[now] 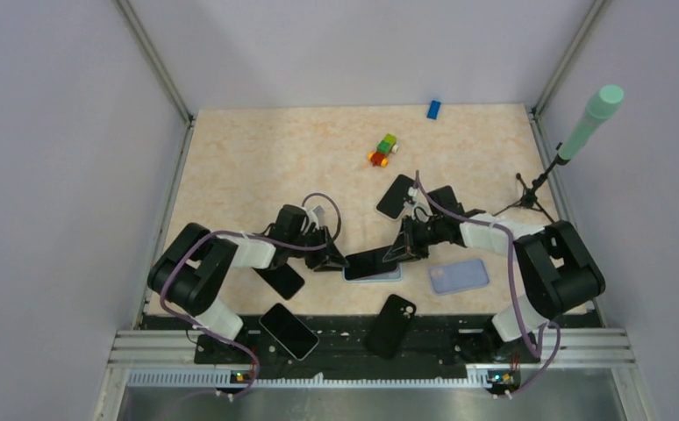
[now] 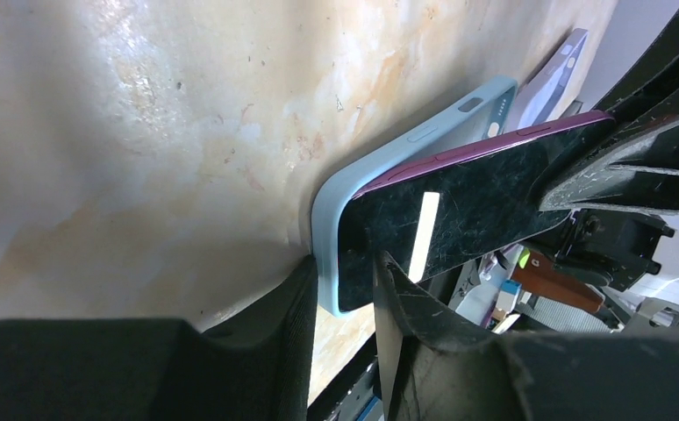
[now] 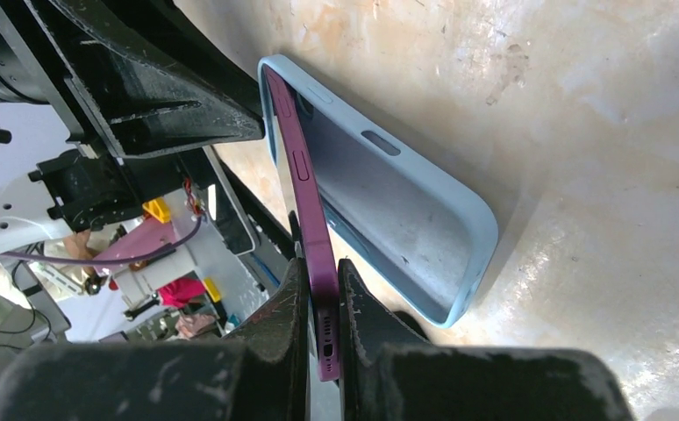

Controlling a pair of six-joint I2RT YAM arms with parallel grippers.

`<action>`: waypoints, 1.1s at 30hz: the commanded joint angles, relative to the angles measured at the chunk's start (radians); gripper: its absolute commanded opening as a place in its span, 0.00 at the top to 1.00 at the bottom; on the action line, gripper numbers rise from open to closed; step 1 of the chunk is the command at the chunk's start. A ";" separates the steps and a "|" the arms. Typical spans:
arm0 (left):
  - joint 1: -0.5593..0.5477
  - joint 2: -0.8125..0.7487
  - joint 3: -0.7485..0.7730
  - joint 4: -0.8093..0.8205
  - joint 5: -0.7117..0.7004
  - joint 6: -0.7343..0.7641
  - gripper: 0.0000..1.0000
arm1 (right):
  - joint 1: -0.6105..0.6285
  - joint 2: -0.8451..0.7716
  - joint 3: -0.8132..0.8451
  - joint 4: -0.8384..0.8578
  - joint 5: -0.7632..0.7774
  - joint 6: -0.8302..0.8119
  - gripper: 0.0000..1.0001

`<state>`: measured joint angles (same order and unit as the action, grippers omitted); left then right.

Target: Put the phone into the phone case

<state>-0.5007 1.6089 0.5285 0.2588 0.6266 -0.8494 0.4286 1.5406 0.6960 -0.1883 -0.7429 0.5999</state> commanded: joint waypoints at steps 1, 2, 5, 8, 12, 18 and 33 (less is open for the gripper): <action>-0.009 0.035 0.020 0.010 -0.046 0.010 0.68 | 0.022 0.085 -0.024 -0.147 0.235 -0.094 1.00; -0.010 0.036 0.023 0.011 -0.046 0.009 0.69 | 0.026 0.096 -0.024 -0.141 0.236 -0.094 1.00; -0.016 0.039 0.030 0.010 -0.047 0.006 0.70 | 0.042 0.128 -0.023 -0.126 0.236 -0.094 1.00; -0.019 0.030 0.034 0.008 -0.046 0.005 0.71 | 0.055 0.155 -0.036 -0.091 0.219 -0.079 1.00; -0.019 -0.015 0.042 -0.060 -0.084 0.040 0.71 | 0.080 0.150 -0.055 -0.042 0.219 -0.057 1.00; -0.019 -0.151 0.093 -0.325 -0.242 0.151 0.69 | 0.124 0.111 -0.071 0.025 0.250 -0.005 1.00; -0.058 -0.330 0.050 -0.369 -0.275 0.121 0.68 | 0.241 0.189 -0.112 0.240 0.219 0.094 1.00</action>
<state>-0.5278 1.2785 0.6029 -0.1745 0.3248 -0.6987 0.5423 1.6295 0.6468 0.0891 -0.7319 0.7177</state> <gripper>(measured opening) 0.321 0.060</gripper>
